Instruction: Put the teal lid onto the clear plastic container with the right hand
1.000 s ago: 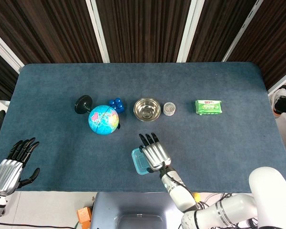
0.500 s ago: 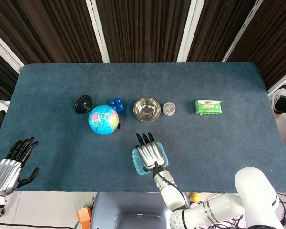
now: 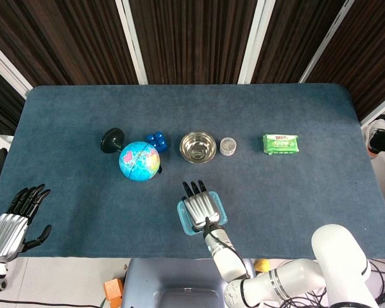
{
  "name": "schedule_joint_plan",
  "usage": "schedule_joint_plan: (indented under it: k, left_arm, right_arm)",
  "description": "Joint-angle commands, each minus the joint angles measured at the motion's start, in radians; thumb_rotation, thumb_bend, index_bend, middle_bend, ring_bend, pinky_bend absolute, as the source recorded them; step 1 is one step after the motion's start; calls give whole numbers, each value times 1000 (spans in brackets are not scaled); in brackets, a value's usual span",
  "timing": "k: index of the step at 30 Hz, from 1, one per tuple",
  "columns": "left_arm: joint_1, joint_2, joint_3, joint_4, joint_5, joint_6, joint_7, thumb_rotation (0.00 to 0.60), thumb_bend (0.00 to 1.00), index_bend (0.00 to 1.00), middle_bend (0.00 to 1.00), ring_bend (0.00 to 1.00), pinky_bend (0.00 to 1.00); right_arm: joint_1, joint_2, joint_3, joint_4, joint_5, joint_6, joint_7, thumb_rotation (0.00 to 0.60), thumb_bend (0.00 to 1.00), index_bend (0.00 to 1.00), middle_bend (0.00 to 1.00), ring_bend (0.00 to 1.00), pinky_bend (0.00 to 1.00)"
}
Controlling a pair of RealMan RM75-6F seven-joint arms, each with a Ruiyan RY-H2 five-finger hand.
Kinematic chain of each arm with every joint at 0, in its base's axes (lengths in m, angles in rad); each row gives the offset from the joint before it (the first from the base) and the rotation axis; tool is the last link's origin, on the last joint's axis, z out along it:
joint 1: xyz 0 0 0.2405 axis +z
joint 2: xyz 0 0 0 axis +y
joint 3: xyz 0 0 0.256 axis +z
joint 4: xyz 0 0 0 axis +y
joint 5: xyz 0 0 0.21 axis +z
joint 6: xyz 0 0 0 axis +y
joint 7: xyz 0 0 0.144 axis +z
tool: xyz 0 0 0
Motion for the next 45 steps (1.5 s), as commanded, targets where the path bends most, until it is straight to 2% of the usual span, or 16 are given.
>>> schedule_joint_plan:
  k: [1, 11, 45]
  left_arm:
    - [1, -2, -2, 1, -3, 1, 6, 600, 383, 0, 8, 0, 4]
    - [1, -3, -5, 1, -7, 1, 5, 600, 383, 0, 8, 0, 4]
    - [4, -1, -7, 4, -9, 5, -4, 600, 384, 0, 7, 0, 4]
  right_arm:
    - [3, -1, 1, 2, 5, -2, -3, 600, 42, 354, 0, 0, 0]
    - [16, -3, 9, 3, 49, 0, -21, 600, 42, 346, 0, 0, 0]
    - [24, -12, -2, 37, 77, -24, -8, 600, 42, 346, 0, 0, 0]
